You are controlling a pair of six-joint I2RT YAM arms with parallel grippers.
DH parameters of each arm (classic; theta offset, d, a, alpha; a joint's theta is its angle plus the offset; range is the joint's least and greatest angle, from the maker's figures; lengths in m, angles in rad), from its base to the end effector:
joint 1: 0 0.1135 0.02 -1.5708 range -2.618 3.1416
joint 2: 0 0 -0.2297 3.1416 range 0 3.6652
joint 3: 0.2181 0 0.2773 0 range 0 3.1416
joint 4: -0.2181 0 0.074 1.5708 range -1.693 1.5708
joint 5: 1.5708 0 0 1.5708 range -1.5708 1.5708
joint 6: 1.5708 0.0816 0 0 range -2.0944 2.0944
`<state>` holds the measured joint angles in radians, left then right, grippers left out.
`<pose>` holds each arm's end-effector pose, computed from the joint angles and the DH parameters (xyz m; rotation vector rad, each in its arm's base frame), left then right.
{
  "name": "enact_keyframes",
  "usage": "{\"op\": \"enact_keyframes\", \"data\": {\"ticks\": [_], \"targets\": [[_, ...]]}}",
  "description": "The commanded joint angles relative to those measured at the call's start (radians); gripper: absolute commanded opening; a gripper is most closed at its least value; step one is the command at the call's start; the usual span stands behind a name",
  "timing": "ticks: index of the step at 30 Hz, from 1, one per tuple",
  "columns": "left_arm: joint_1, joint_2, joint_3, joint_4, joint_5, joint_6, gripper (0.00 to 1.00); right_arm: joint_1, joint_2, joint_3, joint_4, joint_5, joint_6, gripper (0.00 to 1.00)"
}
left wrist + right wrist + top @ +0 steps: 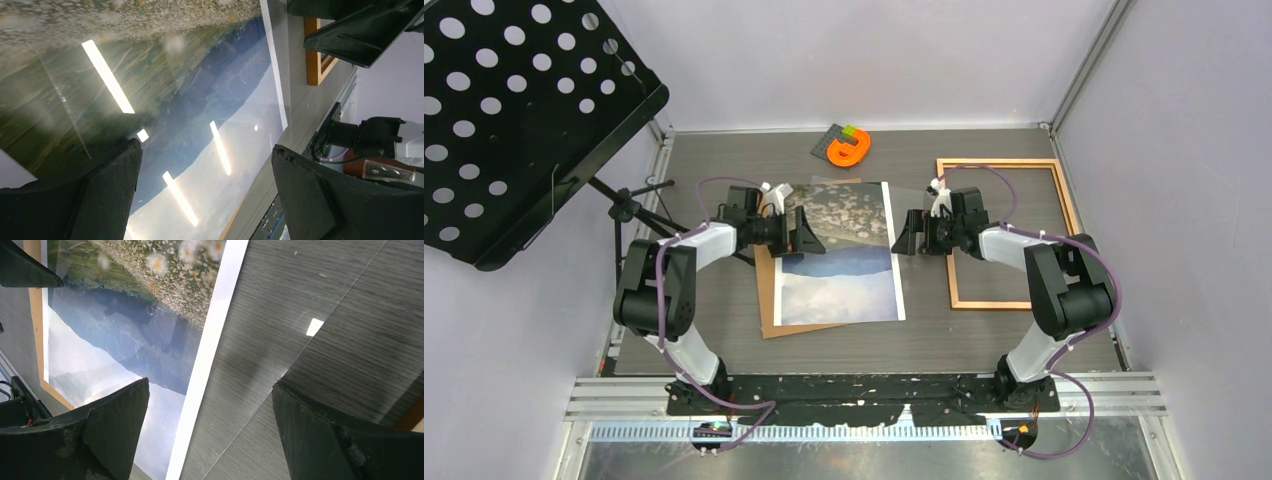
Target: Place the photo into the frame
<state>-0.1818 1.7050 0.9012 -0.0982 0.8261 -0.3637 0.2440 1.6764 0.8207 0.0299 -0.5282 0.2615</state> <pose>0.3452 -0.1245 0.0864 0.1481 2.4586 -1.2556 0.3442 0.1281 0.0706 -0.2337 2.4137 0.8670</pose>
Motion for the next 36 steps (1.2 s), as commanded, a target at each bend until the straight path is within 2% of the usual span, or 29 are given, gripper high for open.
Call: {"op": "enact_keyframes", "data": {"ticks": [1, 4, 8, 25, 31, 36], "targets": [[0.010, -0.105, 0.003, -0.020, -0.137, 0.060, 0.99, -0.016, 0.010, -0.012, -0.108, 0.059, -0.018, 1.00], [0.010, -0.145, 0.022, -0.075, -0.277, 0.097, 1.00, -0.017, -0.011, -0.001, -0.172, 0.108, -0.043, 1.00], [0.007, -0.144, 0.037, -0.130, -0.336, 0.115, 1.00, -0.018, -0.025, -0.011, -0.192, 0.111, -0.048, 1.00], [-0.079, -0.077, 0.059, -0.283, -0.378, 0.178, 0.99, -0.018, -0.009, -0.034, -0.206, 0.053, -0.031, 1.00], [-0.084, -0.054, 0.057, -0.281, -0.363, 0.186, 0.99, -0.018, 0.035, -0.039, -0.184, 0.028, -0.022, 1.00], [-0.084, -0.018, 0.049, -0.255, -0.290, 0.175, 0.99, -0.019, 0.078, -0.029, -0.171, -0.009, -0.015, 1.00]]}}
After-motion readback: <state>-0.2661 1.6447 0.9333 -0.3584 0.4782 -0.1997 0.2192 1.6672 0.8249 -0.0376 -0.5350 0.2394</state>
